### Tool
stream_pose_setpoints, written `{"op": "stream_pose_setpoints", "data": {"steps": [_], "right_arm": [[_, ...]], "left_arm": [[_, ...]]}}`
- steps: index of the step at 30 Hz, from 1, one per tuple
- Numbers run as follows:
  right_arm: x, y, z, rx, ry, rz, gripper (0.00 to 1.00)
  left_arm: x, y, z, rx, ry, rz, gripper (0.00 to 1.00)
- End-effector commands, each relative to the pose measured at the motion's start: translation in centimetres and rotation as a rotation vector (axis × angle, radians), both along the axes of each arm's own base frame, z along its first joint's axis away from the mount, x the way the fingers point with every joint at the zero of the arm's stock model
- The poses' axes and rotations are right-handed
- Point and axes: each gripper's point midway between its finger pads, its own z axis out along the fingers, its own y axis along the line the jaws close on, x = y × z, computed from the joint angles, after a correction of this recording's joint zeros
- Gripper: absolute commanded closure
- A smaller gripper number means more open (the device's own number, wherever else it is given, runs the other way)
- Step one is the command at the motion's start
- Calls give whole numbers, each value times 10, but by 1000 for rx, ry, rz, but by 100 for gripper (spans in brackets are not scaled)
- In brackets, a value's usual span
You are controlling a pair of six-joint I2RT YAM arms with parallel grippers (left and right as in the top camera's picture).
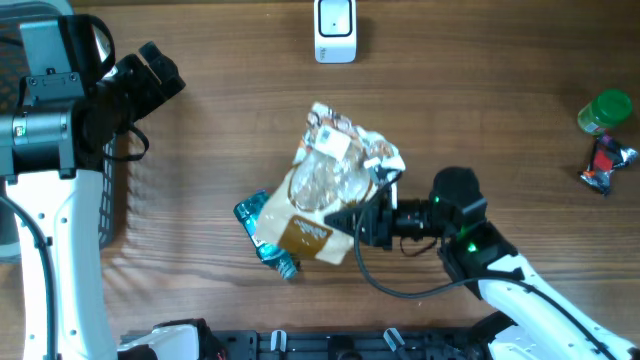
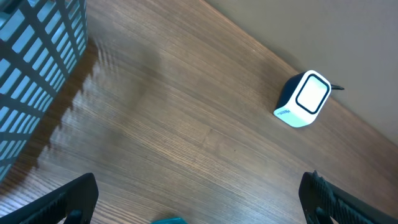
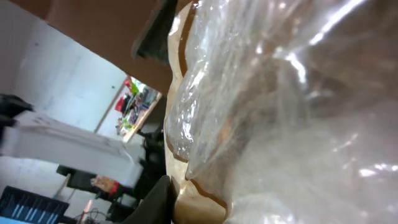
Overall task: Scan the item barcode
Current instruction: 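Grasp the mushroom bag edge with the right gripper and lift, then carry the mushroom bag up toward the white scanner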
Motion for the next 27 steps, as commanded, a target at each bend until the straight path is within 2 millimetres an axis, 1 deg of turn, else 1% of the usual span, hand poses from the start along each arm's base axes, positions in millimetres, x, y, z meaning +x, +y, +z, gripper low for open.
{"op": "stream_pose_setpoints", "data": {"steps": [1, 3, 7, 24, 25, 27], "right_arm": [[2, 4, 41, 39, -122, 44, 95], [3, 5, 44, 27, -149, 51, 95], [4, 4, 37, -26, -169, 60, 95], [9, 3, 35, -42, -162, 28, 95], [14, 3, 32, -53, -126, -8, 95], [36, -3, 18, -107, -1, -157, 95]], "left_arm": [[1, 4, 1, 16, -3, 2, 0], [1, 4, 1, 16, -3, 2, 0], [1, 4, 1, 16, -2, 2, 0], [1, 4, 1, 16, -2, 2, 0], [1, 4, 1, 16, -2, 2, 0], [1, 4, 1, 16, -2, 2, 0]]}}
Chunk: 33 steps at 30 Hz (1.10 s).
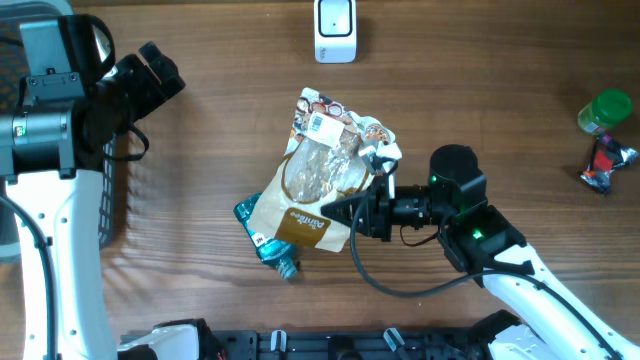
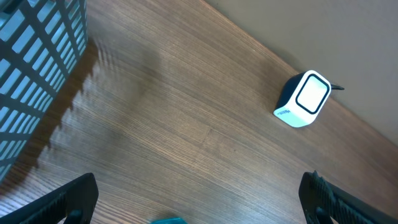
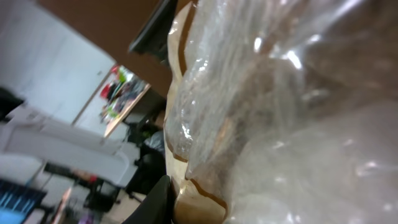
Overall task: Scan the item barcode
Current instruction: 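Carry the mushroom bag up toward the white scanner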
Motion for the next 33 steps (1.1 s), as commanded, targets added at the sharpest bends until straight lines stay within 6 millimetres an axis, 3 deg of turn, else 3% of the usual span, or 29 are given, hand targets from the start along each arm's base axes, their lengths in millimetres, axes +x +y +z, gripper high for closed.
{"op": "stream_pose_setpoints", "data": {"steps": [1, 2, 3, 6, 8, 13, 14, 17, 21, 25, 27, 29, 33], "right_arm": [[39, -12, -7, -66, 98, -258, 95], [49, -17, -16, -99, 113, -328, 95], [74, -30, -27, -161, 115, -482, 95], [113, -51, -34, -287, 71, -680, 95], [135, -53, -28, -373, 21, -718, 95], [220, -51, 4, -694, -197, -744, 95], [235, -56, 10, -753, -235, -770, 95], [278, -104, 19, -1083, -399, -924, 96], [295, -157, 37, -1468, -599, -1047, 95], [308, -167, 63, -1638, -763, -1055, 95], [317, -171, 66, -1720, -812, -1081, 95], [329, -167, 59, -1807, -860, -1086, 95], [347, -147, 16, -1946, -917, -1010, 95]], "left_arm": [[1, 4, 1, 16, -2, 2, 0], [1, 4, 1, 16, -2, 2, 0], [1, 4, 1, 16, -2, 2, 0], [1, 4, 1, 16, -3, 2, 0], [1, 4, 1, 16, -2, 2, 0], [1, 4, 1, 16, -2, 2, 0], [1, 4, 1, 16, -2, 2, 0], [1, 4, 1, 16, -2, 2, 0], [1, 4, 1, 16, -2, 2, 0], [1, 4, 1, 16, -2, 2, 0], [1, 4, 1, 16, -2, 2, 0], [1, 4, 1, 16, -2, 2, 0], [1, 4, 1, 16, -2, 2, 0]]}}
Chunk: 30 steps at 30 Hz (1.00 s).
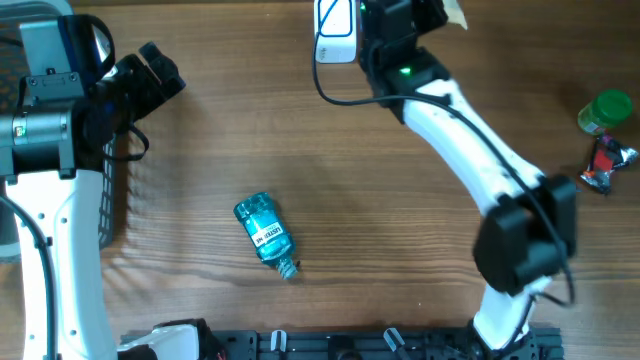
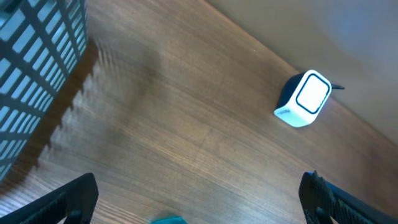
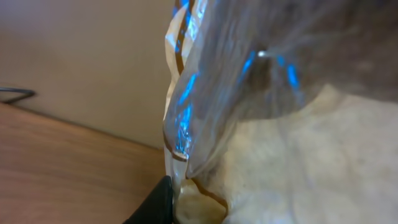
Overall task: Scan the item barcode
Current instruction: 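Carry the mushroom bag up toward the white scanner, then hold the mushroom bag label in front of the scanner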
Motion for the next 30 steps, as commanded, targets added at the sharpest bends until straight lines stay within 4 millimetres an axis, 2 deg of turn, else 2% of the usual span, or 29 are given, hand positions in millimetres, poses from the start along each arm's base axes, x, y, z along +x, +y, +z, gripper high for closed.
{"op": "stream_pose_setpoints", "data": {"steps": [1, 3, 6, 9, 14, 18, 24, 30], "right_arm": [[5, 16, -53, -234, 156, -42, 95], [6, 30, -82, -264, 193, -27, 95], [5, 42, -106, -290, 231, -5, 95], [7, 43, -119, -320, 264, 4, 95], [11, 37, -164, -433, 384, 14, 95], [15, 45, -196, -482, 415, 40, 95], [11, 49, -228, -518, 463, 55, 95], [3, 47, -240, -561, 502, 52, 95]], "left_arm": [[1, 4, 1, 16, -3, 2, 0], [1, 4, 1, 16, -3, 2, 0], [1, 4, 1, 16, -3, 2, 0], [1, 4, 1, 16, -3, 2, 0], [1, 4, 1, 16, -3, 2, 0], [1, 4, 1, 16, -3, 2, 0], [1, 4, 1, 16, -3, 2, 0], [1, 4, 1, 16, -3, 2, 0]]}}
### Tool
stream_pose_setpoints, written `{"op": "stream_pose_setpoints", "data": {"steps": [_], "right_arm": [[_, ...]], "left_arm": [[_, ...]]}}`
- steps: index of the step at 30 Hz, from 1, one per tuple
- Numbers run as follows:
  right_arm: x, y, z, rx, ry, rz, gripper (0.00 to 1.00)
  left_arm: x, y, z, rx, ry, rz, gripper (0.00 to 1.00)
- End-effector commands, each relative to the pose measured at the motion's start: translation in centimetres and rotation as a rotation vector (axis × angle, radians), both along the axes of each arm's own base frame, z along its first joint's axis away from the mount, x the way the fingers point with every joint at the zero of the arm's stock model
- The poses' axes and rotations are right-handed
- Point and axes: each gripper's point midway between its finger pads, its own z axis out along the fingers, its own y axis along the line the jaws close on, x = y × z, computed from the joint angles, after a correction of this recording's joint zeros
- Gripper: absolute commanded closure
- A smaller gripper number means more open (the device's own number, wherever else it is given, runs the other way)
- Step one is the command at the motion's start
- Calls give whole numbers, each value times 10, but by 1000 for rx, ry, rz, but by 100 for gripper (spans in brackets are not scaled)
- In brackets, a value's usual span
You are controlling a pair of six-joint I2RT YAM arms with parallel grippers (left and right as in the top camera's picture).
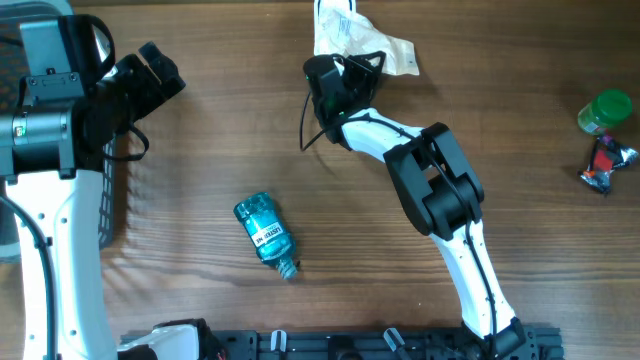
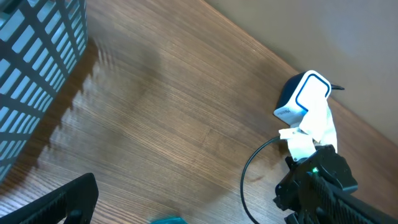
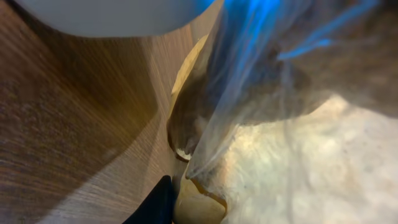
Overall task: Scan the item barcode
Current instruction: 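Hold the mushroom bag label in front of the scanner, then carry the mushroom bag to the right table edge and release it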
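Note:
The clear and brown snack bag (image 1: 352, 32) with a white barcode label is at the table's far edge, pressed against the white scanner (image 2: 306, 98), which it mostly covers in the overhead view. My right gripper (image 1: 345, 68) is shut on the bag's lower edge. In the right wrist view the bag (image 3: 292, 124) fills the frame, with the scanner's white body (image 3: 106, 12) just above it and one dark finger (image 3: 155, 202) showing. My left gripper (image 1: 160, 65) hangs open and empty at the far left, its fingertips (image 2: 71, 198) at the bottom corners of the left wrist view.
A blue bottle (image 1: 265, 235) lies on the wood left of centre. A green-lidded jar (image 1: 605, 110) and a red and black packet (image 1: 605, 165) sit at the right edge. A slatted basket (image 2: 37, 68) stands at the left.
The right gripper has come down in front of the scanner, and the bag, then high at the top edge, now rests against the scanner. The left arm has not moved.
The right gripper first held the bag at mid-table over the blue bottle. Then the bag sat a little farther back, label up. Later it was up at the scanner with the bottle uncovered, and now it is against the scanner.

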Motion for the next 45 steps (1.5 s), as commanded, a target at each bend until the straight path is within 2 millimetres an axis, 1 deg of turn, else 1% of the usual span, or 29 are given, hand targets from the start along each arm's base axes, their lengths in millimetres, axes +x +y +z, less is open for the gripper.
{"op": "stream_pose_setpoints", "data": {"steps": [1, 5, 9, 10, 16, 18, 19, 21, 25, 26, 27, 28, 29, 30, 31, 32, 33, 35, 36, 38, 40, 41, 42, 44, 45], "right_arm": [[-9, 1, -18, -59, 46, -1, 95], [-8, 8, -13, -91, 50, 22, 95], [1, 15, 14, -112, -37, 35, 95], [2, 16, 17, -117, -41, 38, 95], [0, 14, 16, -130, -29, 32, 95], [0, 13, 18, -115, -50, 17, 96], [-1, 11, 26, -84, -103, -11, 95], [-2, 7, 55, -12, -234, -66, 96], [-4, -1, 115, 55, -337, -90, 95], [-8, -11, 152, 94, -397, -113, 95], [-13, -24, 180, 124, -446, -147, 95], [-20, -45, 205, 154, -497, -208, 95], [-30, -70, 227, 183, -551, -289, 95], [-42, -100, 247, 214, -610, -390, 95], [-53, -124, 259, 231, -652, -477, 95], [-65, -156, 273, 242, -699, -571, 95], [-76, -192, 287, 220, -709, -633, 96], [-94, -226, 302, 210, -737, -694, 96], [-101, -239, 306, 212, -757, -718, 96], [-115, -275, 308, 207, -804, -790, 96], [-120, -294, 302, 191, -809, -831, 96], [-124, -305, 292, 181, -809, -854, 96], [-127, -314, 274, 166, -794, -875, 96], [-135, -325, 244, 147, -769, -899, 96], [-140, -331, 221, 140, -752, -907, 96]], "left_arm": [[1, 4, 1, 16, -2, 2, 0], [1, 4, 1, 16, -3, 2, 0], [1, 4, 1, 16, -2, 2, 0], [1, 4, 1, 16, -2, 2, 0], [1, 4, 1, 16, -2, 2, 0], [1, 4, 1, 16, -2, 2, 0], [1, 4, 1, 16, -3, 2, 0], [1, 4, 1, 16, -2, 2, 0], [1, 4, 1, 16, -2, 2, 0], [1, 4, 1, 16, -2, 2, 0], [1, 4, 1, 16, -2, 2, 0], [1, 4, 1, 16, -2, 2, 0], [1, 4, 1, 16, -3, 2, 0], [1, 4, 1, 16, -3, 2, 0], [1, 4, 1, 16, -3, 2, 0], [1, 4, 1, 16, -2, 2, 0], [1, 4, 1, 16, -2, 2, 0], [1, 4, 1, 16, -2, 2, 0], [1, 4, 1, 16, -2, 2, 0], [1, 4, 1, 16, -2, 2, 0], [1, 4, 1, 16, -3, 2, 0], [1, 4, 1, 16, -2, 2, 0], [1, 4, 1, 16, -2, 2, 0], [1, 4, 1, 16, -2, 2, 0], [1, 4, 1, 16, -2, 2, 0]]}}
